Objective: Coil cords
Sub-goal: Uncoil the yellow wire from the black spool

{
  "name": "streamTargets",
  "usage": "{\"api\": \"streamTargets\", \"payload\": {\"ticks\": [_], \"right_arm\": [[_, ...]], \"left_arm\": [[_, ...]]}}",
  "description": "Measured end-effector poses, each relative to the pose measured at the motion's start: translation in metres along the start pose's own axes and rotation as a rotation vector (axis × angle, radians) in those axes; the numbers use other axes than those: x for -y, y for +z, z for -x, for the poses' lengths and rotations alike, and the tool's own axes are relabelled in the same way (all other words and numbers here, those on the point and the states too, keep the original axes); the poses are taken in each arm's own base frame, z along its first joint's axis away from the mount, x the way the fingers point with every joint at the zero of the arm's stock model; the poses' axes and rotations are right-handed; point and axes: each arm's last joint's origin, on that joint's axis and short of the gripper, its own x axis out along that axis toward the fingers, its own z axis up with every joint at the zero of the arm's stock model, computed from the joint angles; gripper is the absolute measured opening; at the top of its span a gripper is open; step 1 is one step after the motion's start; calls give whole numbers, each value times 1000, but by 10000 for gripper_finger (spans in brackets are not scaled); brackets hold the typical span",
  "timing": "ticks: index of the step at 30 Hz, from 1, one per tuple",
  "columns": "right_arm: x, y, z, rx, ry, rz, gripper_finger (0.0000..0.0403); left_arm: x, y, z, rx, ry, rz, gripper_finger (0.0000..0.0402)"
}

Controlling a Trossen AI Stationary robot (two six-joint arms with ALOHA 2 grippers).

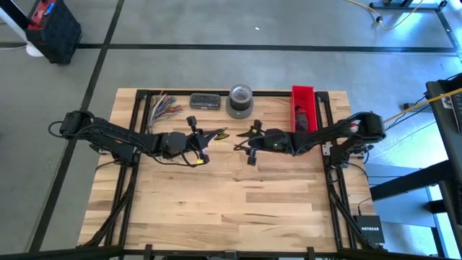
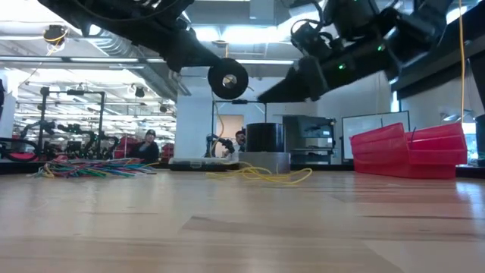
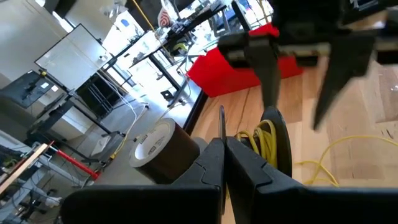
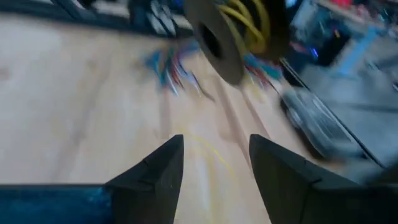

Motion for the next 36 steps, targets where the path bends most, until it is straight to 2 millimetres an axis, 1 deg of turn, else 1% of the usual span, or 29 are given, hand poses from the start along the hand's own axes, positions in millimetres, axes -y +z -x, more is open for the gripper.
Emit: {"api": "streamTargets", "payload": {"ticks": [3,6,8,15,19,22,24,28,36], "right_arm": [[-6,-6,-13,66,58,-10,186],[-11,-14,-27,51,81,-5,186],[-12,-16,-31,43,82,-2,186],[-11,-11,-33,70,68,-7,186],[-12,-10,-32,84,104,-20,186],[-11,-6,-33,136,94,-58,186],[-11,-7,-35,141,71,-89,186],[-13,-15,-43,117,53,-93,186],[-17,-9,-67,112,37,-105,186]], "left_arm": [[0,1,0,10,4,-10,0],[0,2,0,15,5,-7,0],[0,1,0,13,3,-9,0],[1,1,1,10,-2,-13,0],[1,2,1,15,0,-5,0],[-1,5,1,45,15,33,0],[-3,8,1,74,28,79,0],[-5,12,2,110,35,127,0],[-6,13,2,125,39,160,0]]}}
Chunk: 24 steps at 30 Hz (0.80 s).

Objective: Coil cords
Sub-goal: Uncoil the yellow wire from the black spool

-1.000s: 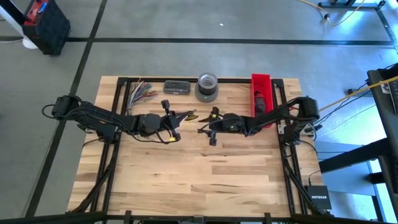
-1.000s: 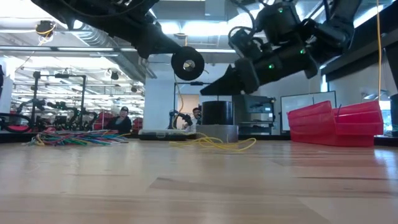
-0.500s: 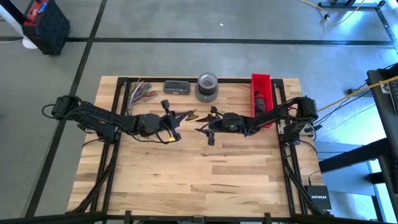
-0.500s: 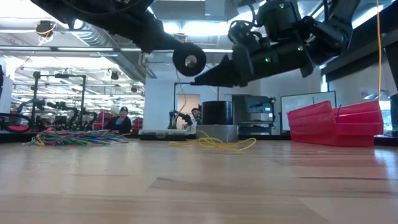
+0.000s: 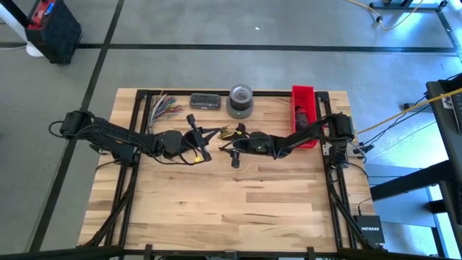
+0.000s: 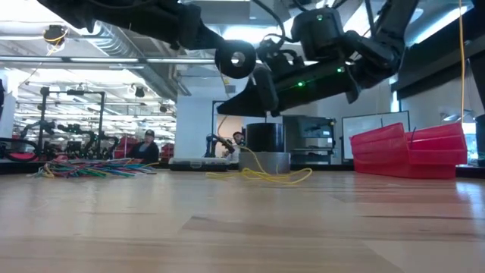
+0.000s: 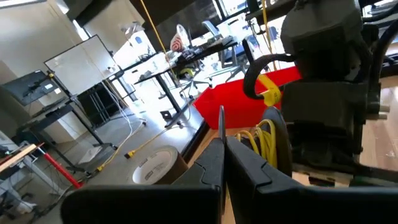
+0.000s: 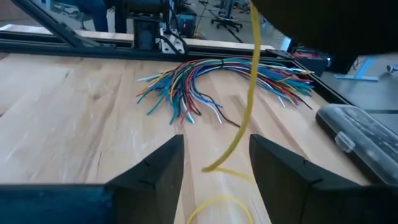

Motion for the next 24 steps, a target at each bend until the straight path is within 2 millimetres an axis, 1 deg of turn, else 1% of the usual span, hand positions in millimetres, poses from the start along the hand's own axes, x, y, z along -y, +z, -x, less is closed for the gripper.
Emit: {"api": "streamTargets", "payload": {"ticks": [2,4,6,9,10,11,13,15,17,20,24], "right_arm": [[0,1,-4,3,0,-6,178],[-1,1,-5,-21,2,-12,154],[-1,0,-6,-40,4,-9,114],[-1,-2,-6,-55,7,11,34],[-1,-2,-6,-61,11,36,18],[-2,-2,-6,-63,16,59,12],[-6,0,-4,-57,19,74,20],[-10,6,-2,-41,15,96,23],[-17,12,2,-33,29,139,13],[-28,25,10,-12,60,194,7],[-41,46,26,19,30,241,10]], "left_arm": [[0,0,0,0,0,-1,0],[0,0,0,4,1,5,0],[0,0,0,4,1,8,0],[0,0,0,3,1,7,0],[0,0,0,5,2,11,0],[0,0,0,4,5,11,0],[-1,0,0,-3,22,20,0],[-2,-1,0,-20,63,34,0],[-3,-2,0,-42,93,23,0],[-2,-5,0,-72,99,-15,0],[-1,-8,0,-100,87,-70,0]]}}
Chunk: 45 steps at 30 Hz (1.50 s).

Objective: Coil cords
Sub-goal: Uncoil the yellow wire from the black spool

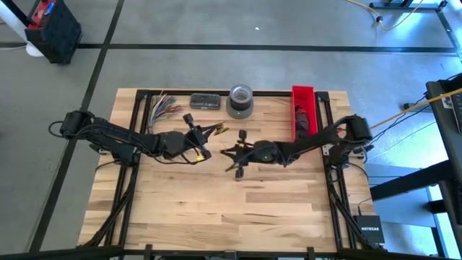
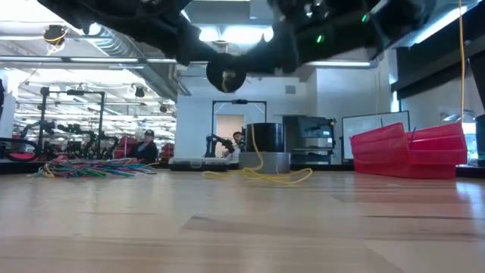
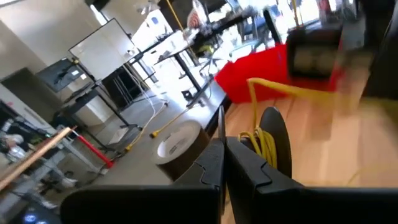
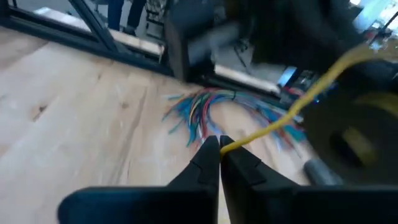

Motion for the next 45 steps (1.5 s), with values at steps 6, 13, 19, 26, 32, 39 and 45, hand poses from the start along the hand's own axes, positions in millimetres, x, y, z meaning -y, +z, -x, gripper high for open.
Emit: {"api": "streamTargets", "payload": {"ticks": [6,13,19,26,32,39,45], "right_arm": [[-8,30,24,20,-53,89,7],[3,44,52,-19,-141,134,4],[14,48,79,42,-172,54,6],[35,16,96,-43,-272,64,8],[48,-28,93,-156,-254,-20,20],[53,-51,77,-207,-114,-208,38],[54,-45,76,-365,-56,-205,120]], "left_arm": [[-1,-3,0,-45,46,-63,0],[9,-2,8,-47,3,-199,0],[16,-3,16,-71,-7,-340,0],[15,13,34,11,-23,-301,0],[6,34,56,157,-72,-203,0],[3,36,52,261,-254,-88,0],[0,23,38,164,-263,-77,0]]}}
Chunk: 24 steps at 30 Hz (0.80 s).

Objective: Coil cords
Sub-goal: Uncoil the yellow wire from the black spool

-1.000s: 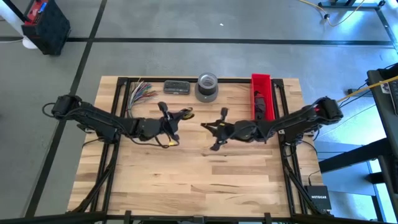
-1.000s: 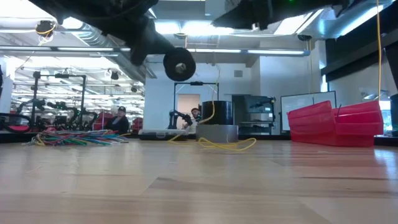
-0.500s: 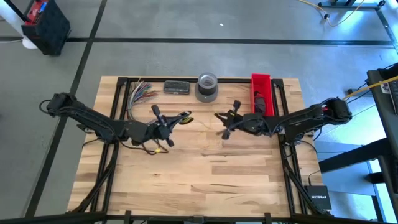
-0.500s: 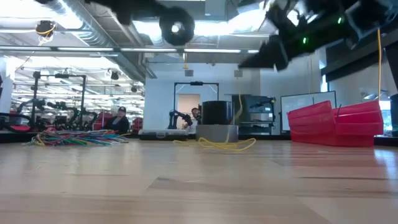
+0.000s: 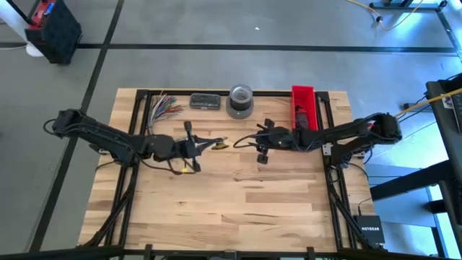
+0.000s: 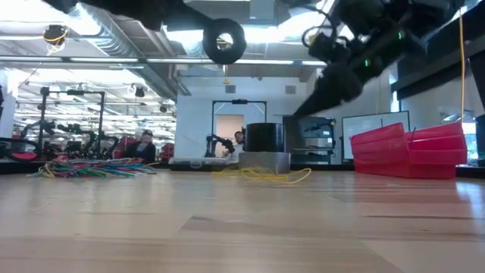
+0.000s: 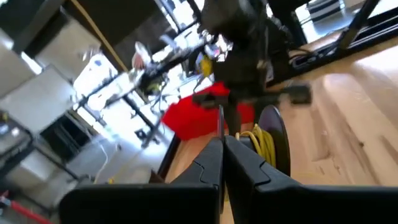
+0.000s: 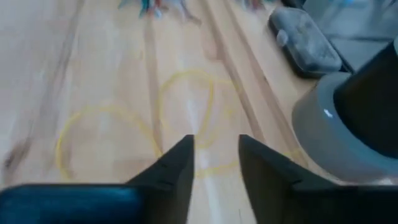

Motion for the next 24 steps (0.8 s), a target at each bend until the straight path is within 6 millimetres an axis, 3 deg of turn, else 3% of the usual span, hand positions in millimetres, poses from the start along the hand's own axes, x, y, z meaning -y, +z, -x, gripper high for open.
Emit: {"api": "streamTargets", "payload": {"ticks": [5,9,16,24], "right_arm": [[3,28,18,-92,43,10,177],[2,39,15,52,86,-24,194],[-8,24,-17,346,121,-36,189],[-20,17,-64,417,129,-68,188]], "left_arm": [[-5,0,-1,10,26,69,0],[-6,2,-1,25,33,95,0],[-12,0,-7,42,75,192,0],[-7,-4,-23,92,87,207,0]]}}
